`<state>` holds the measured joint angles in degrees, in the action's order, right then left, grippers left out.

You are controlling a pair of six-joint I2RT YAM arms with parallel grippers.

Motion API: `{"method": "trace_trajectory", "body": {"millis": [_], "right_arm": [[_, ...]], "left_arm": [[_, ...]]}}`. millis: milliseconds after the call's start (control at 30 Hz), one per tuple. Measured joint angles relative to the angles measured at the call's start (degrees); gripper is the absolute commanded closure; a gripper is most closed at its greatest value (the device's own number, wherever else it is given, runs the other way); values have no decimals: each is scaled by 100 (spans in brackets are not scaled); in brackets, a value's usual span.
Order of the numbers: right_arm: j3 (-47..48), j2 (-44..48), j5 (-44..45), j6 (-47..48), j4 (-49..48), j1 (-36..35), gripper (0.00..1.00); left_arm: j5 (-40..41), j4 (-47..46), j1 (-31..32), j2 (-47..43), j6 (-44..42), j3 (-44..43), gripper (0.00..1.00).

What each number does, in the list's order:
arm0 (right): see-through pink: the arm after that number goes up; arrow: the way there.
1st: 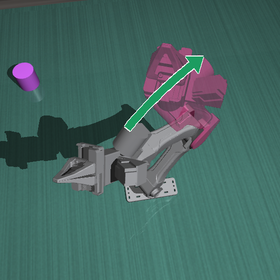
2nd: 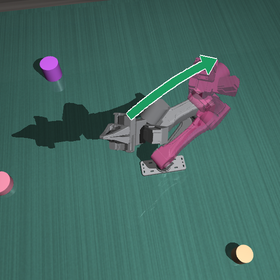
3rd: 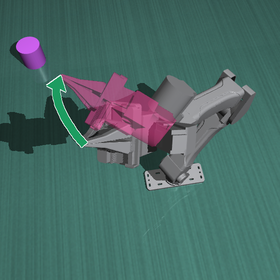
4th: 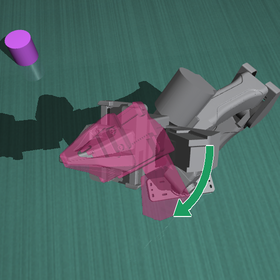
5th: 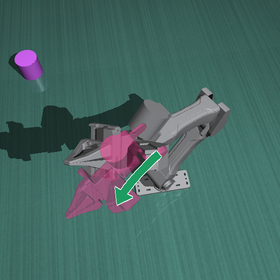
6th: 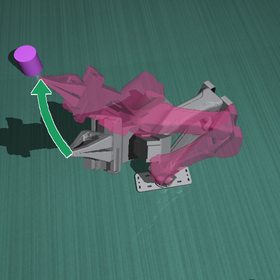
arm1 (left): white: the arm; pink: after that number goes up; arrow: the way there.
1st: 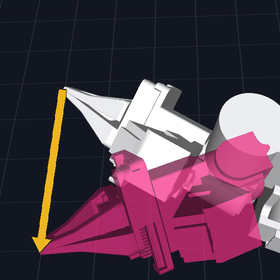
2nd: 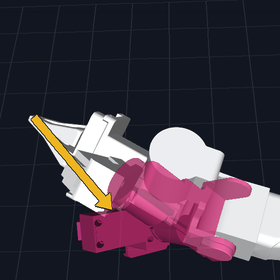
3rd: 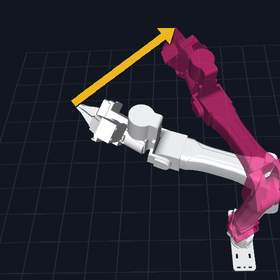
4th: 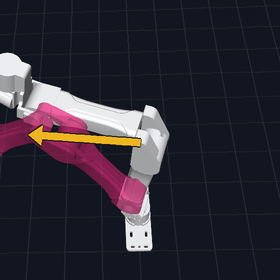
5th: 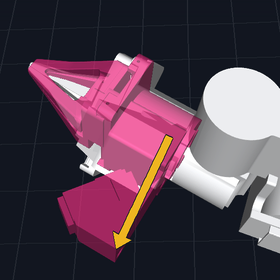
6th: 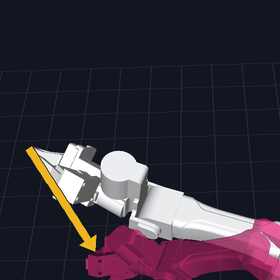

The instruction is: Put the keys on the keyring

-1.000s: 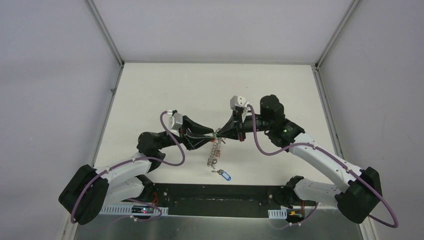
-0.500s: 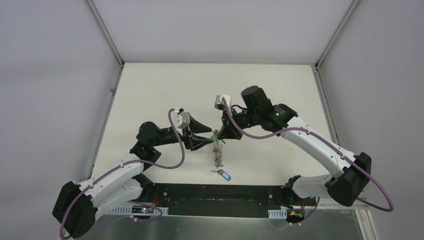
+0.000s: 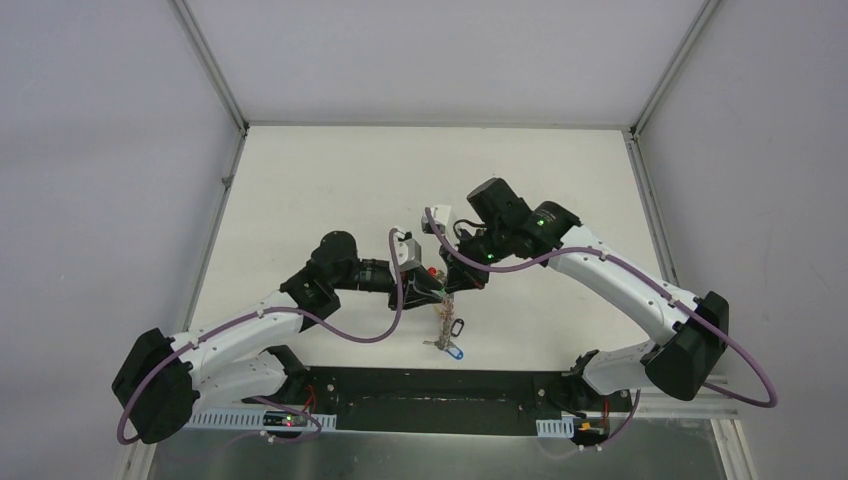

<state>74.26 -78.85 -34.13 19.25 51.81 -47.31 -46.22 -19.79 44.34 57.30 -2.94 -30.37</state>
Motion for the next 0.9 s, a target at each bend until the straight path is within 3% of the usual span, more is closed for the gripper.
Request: {"method": "trace_trajectory", "body": {"millis": [200,600,900], "right_arm": [[9,0,-31,2,22,-26,100],[11,0,-101,24,-4,-24,100],[13,0,-107,42,-7,-24,99]], "left_arm": [[247,188,170,151,-236,-70,72],[601,170,212,157,-249,-76,100],[660,127,219,127,-227,-59,100]]}}
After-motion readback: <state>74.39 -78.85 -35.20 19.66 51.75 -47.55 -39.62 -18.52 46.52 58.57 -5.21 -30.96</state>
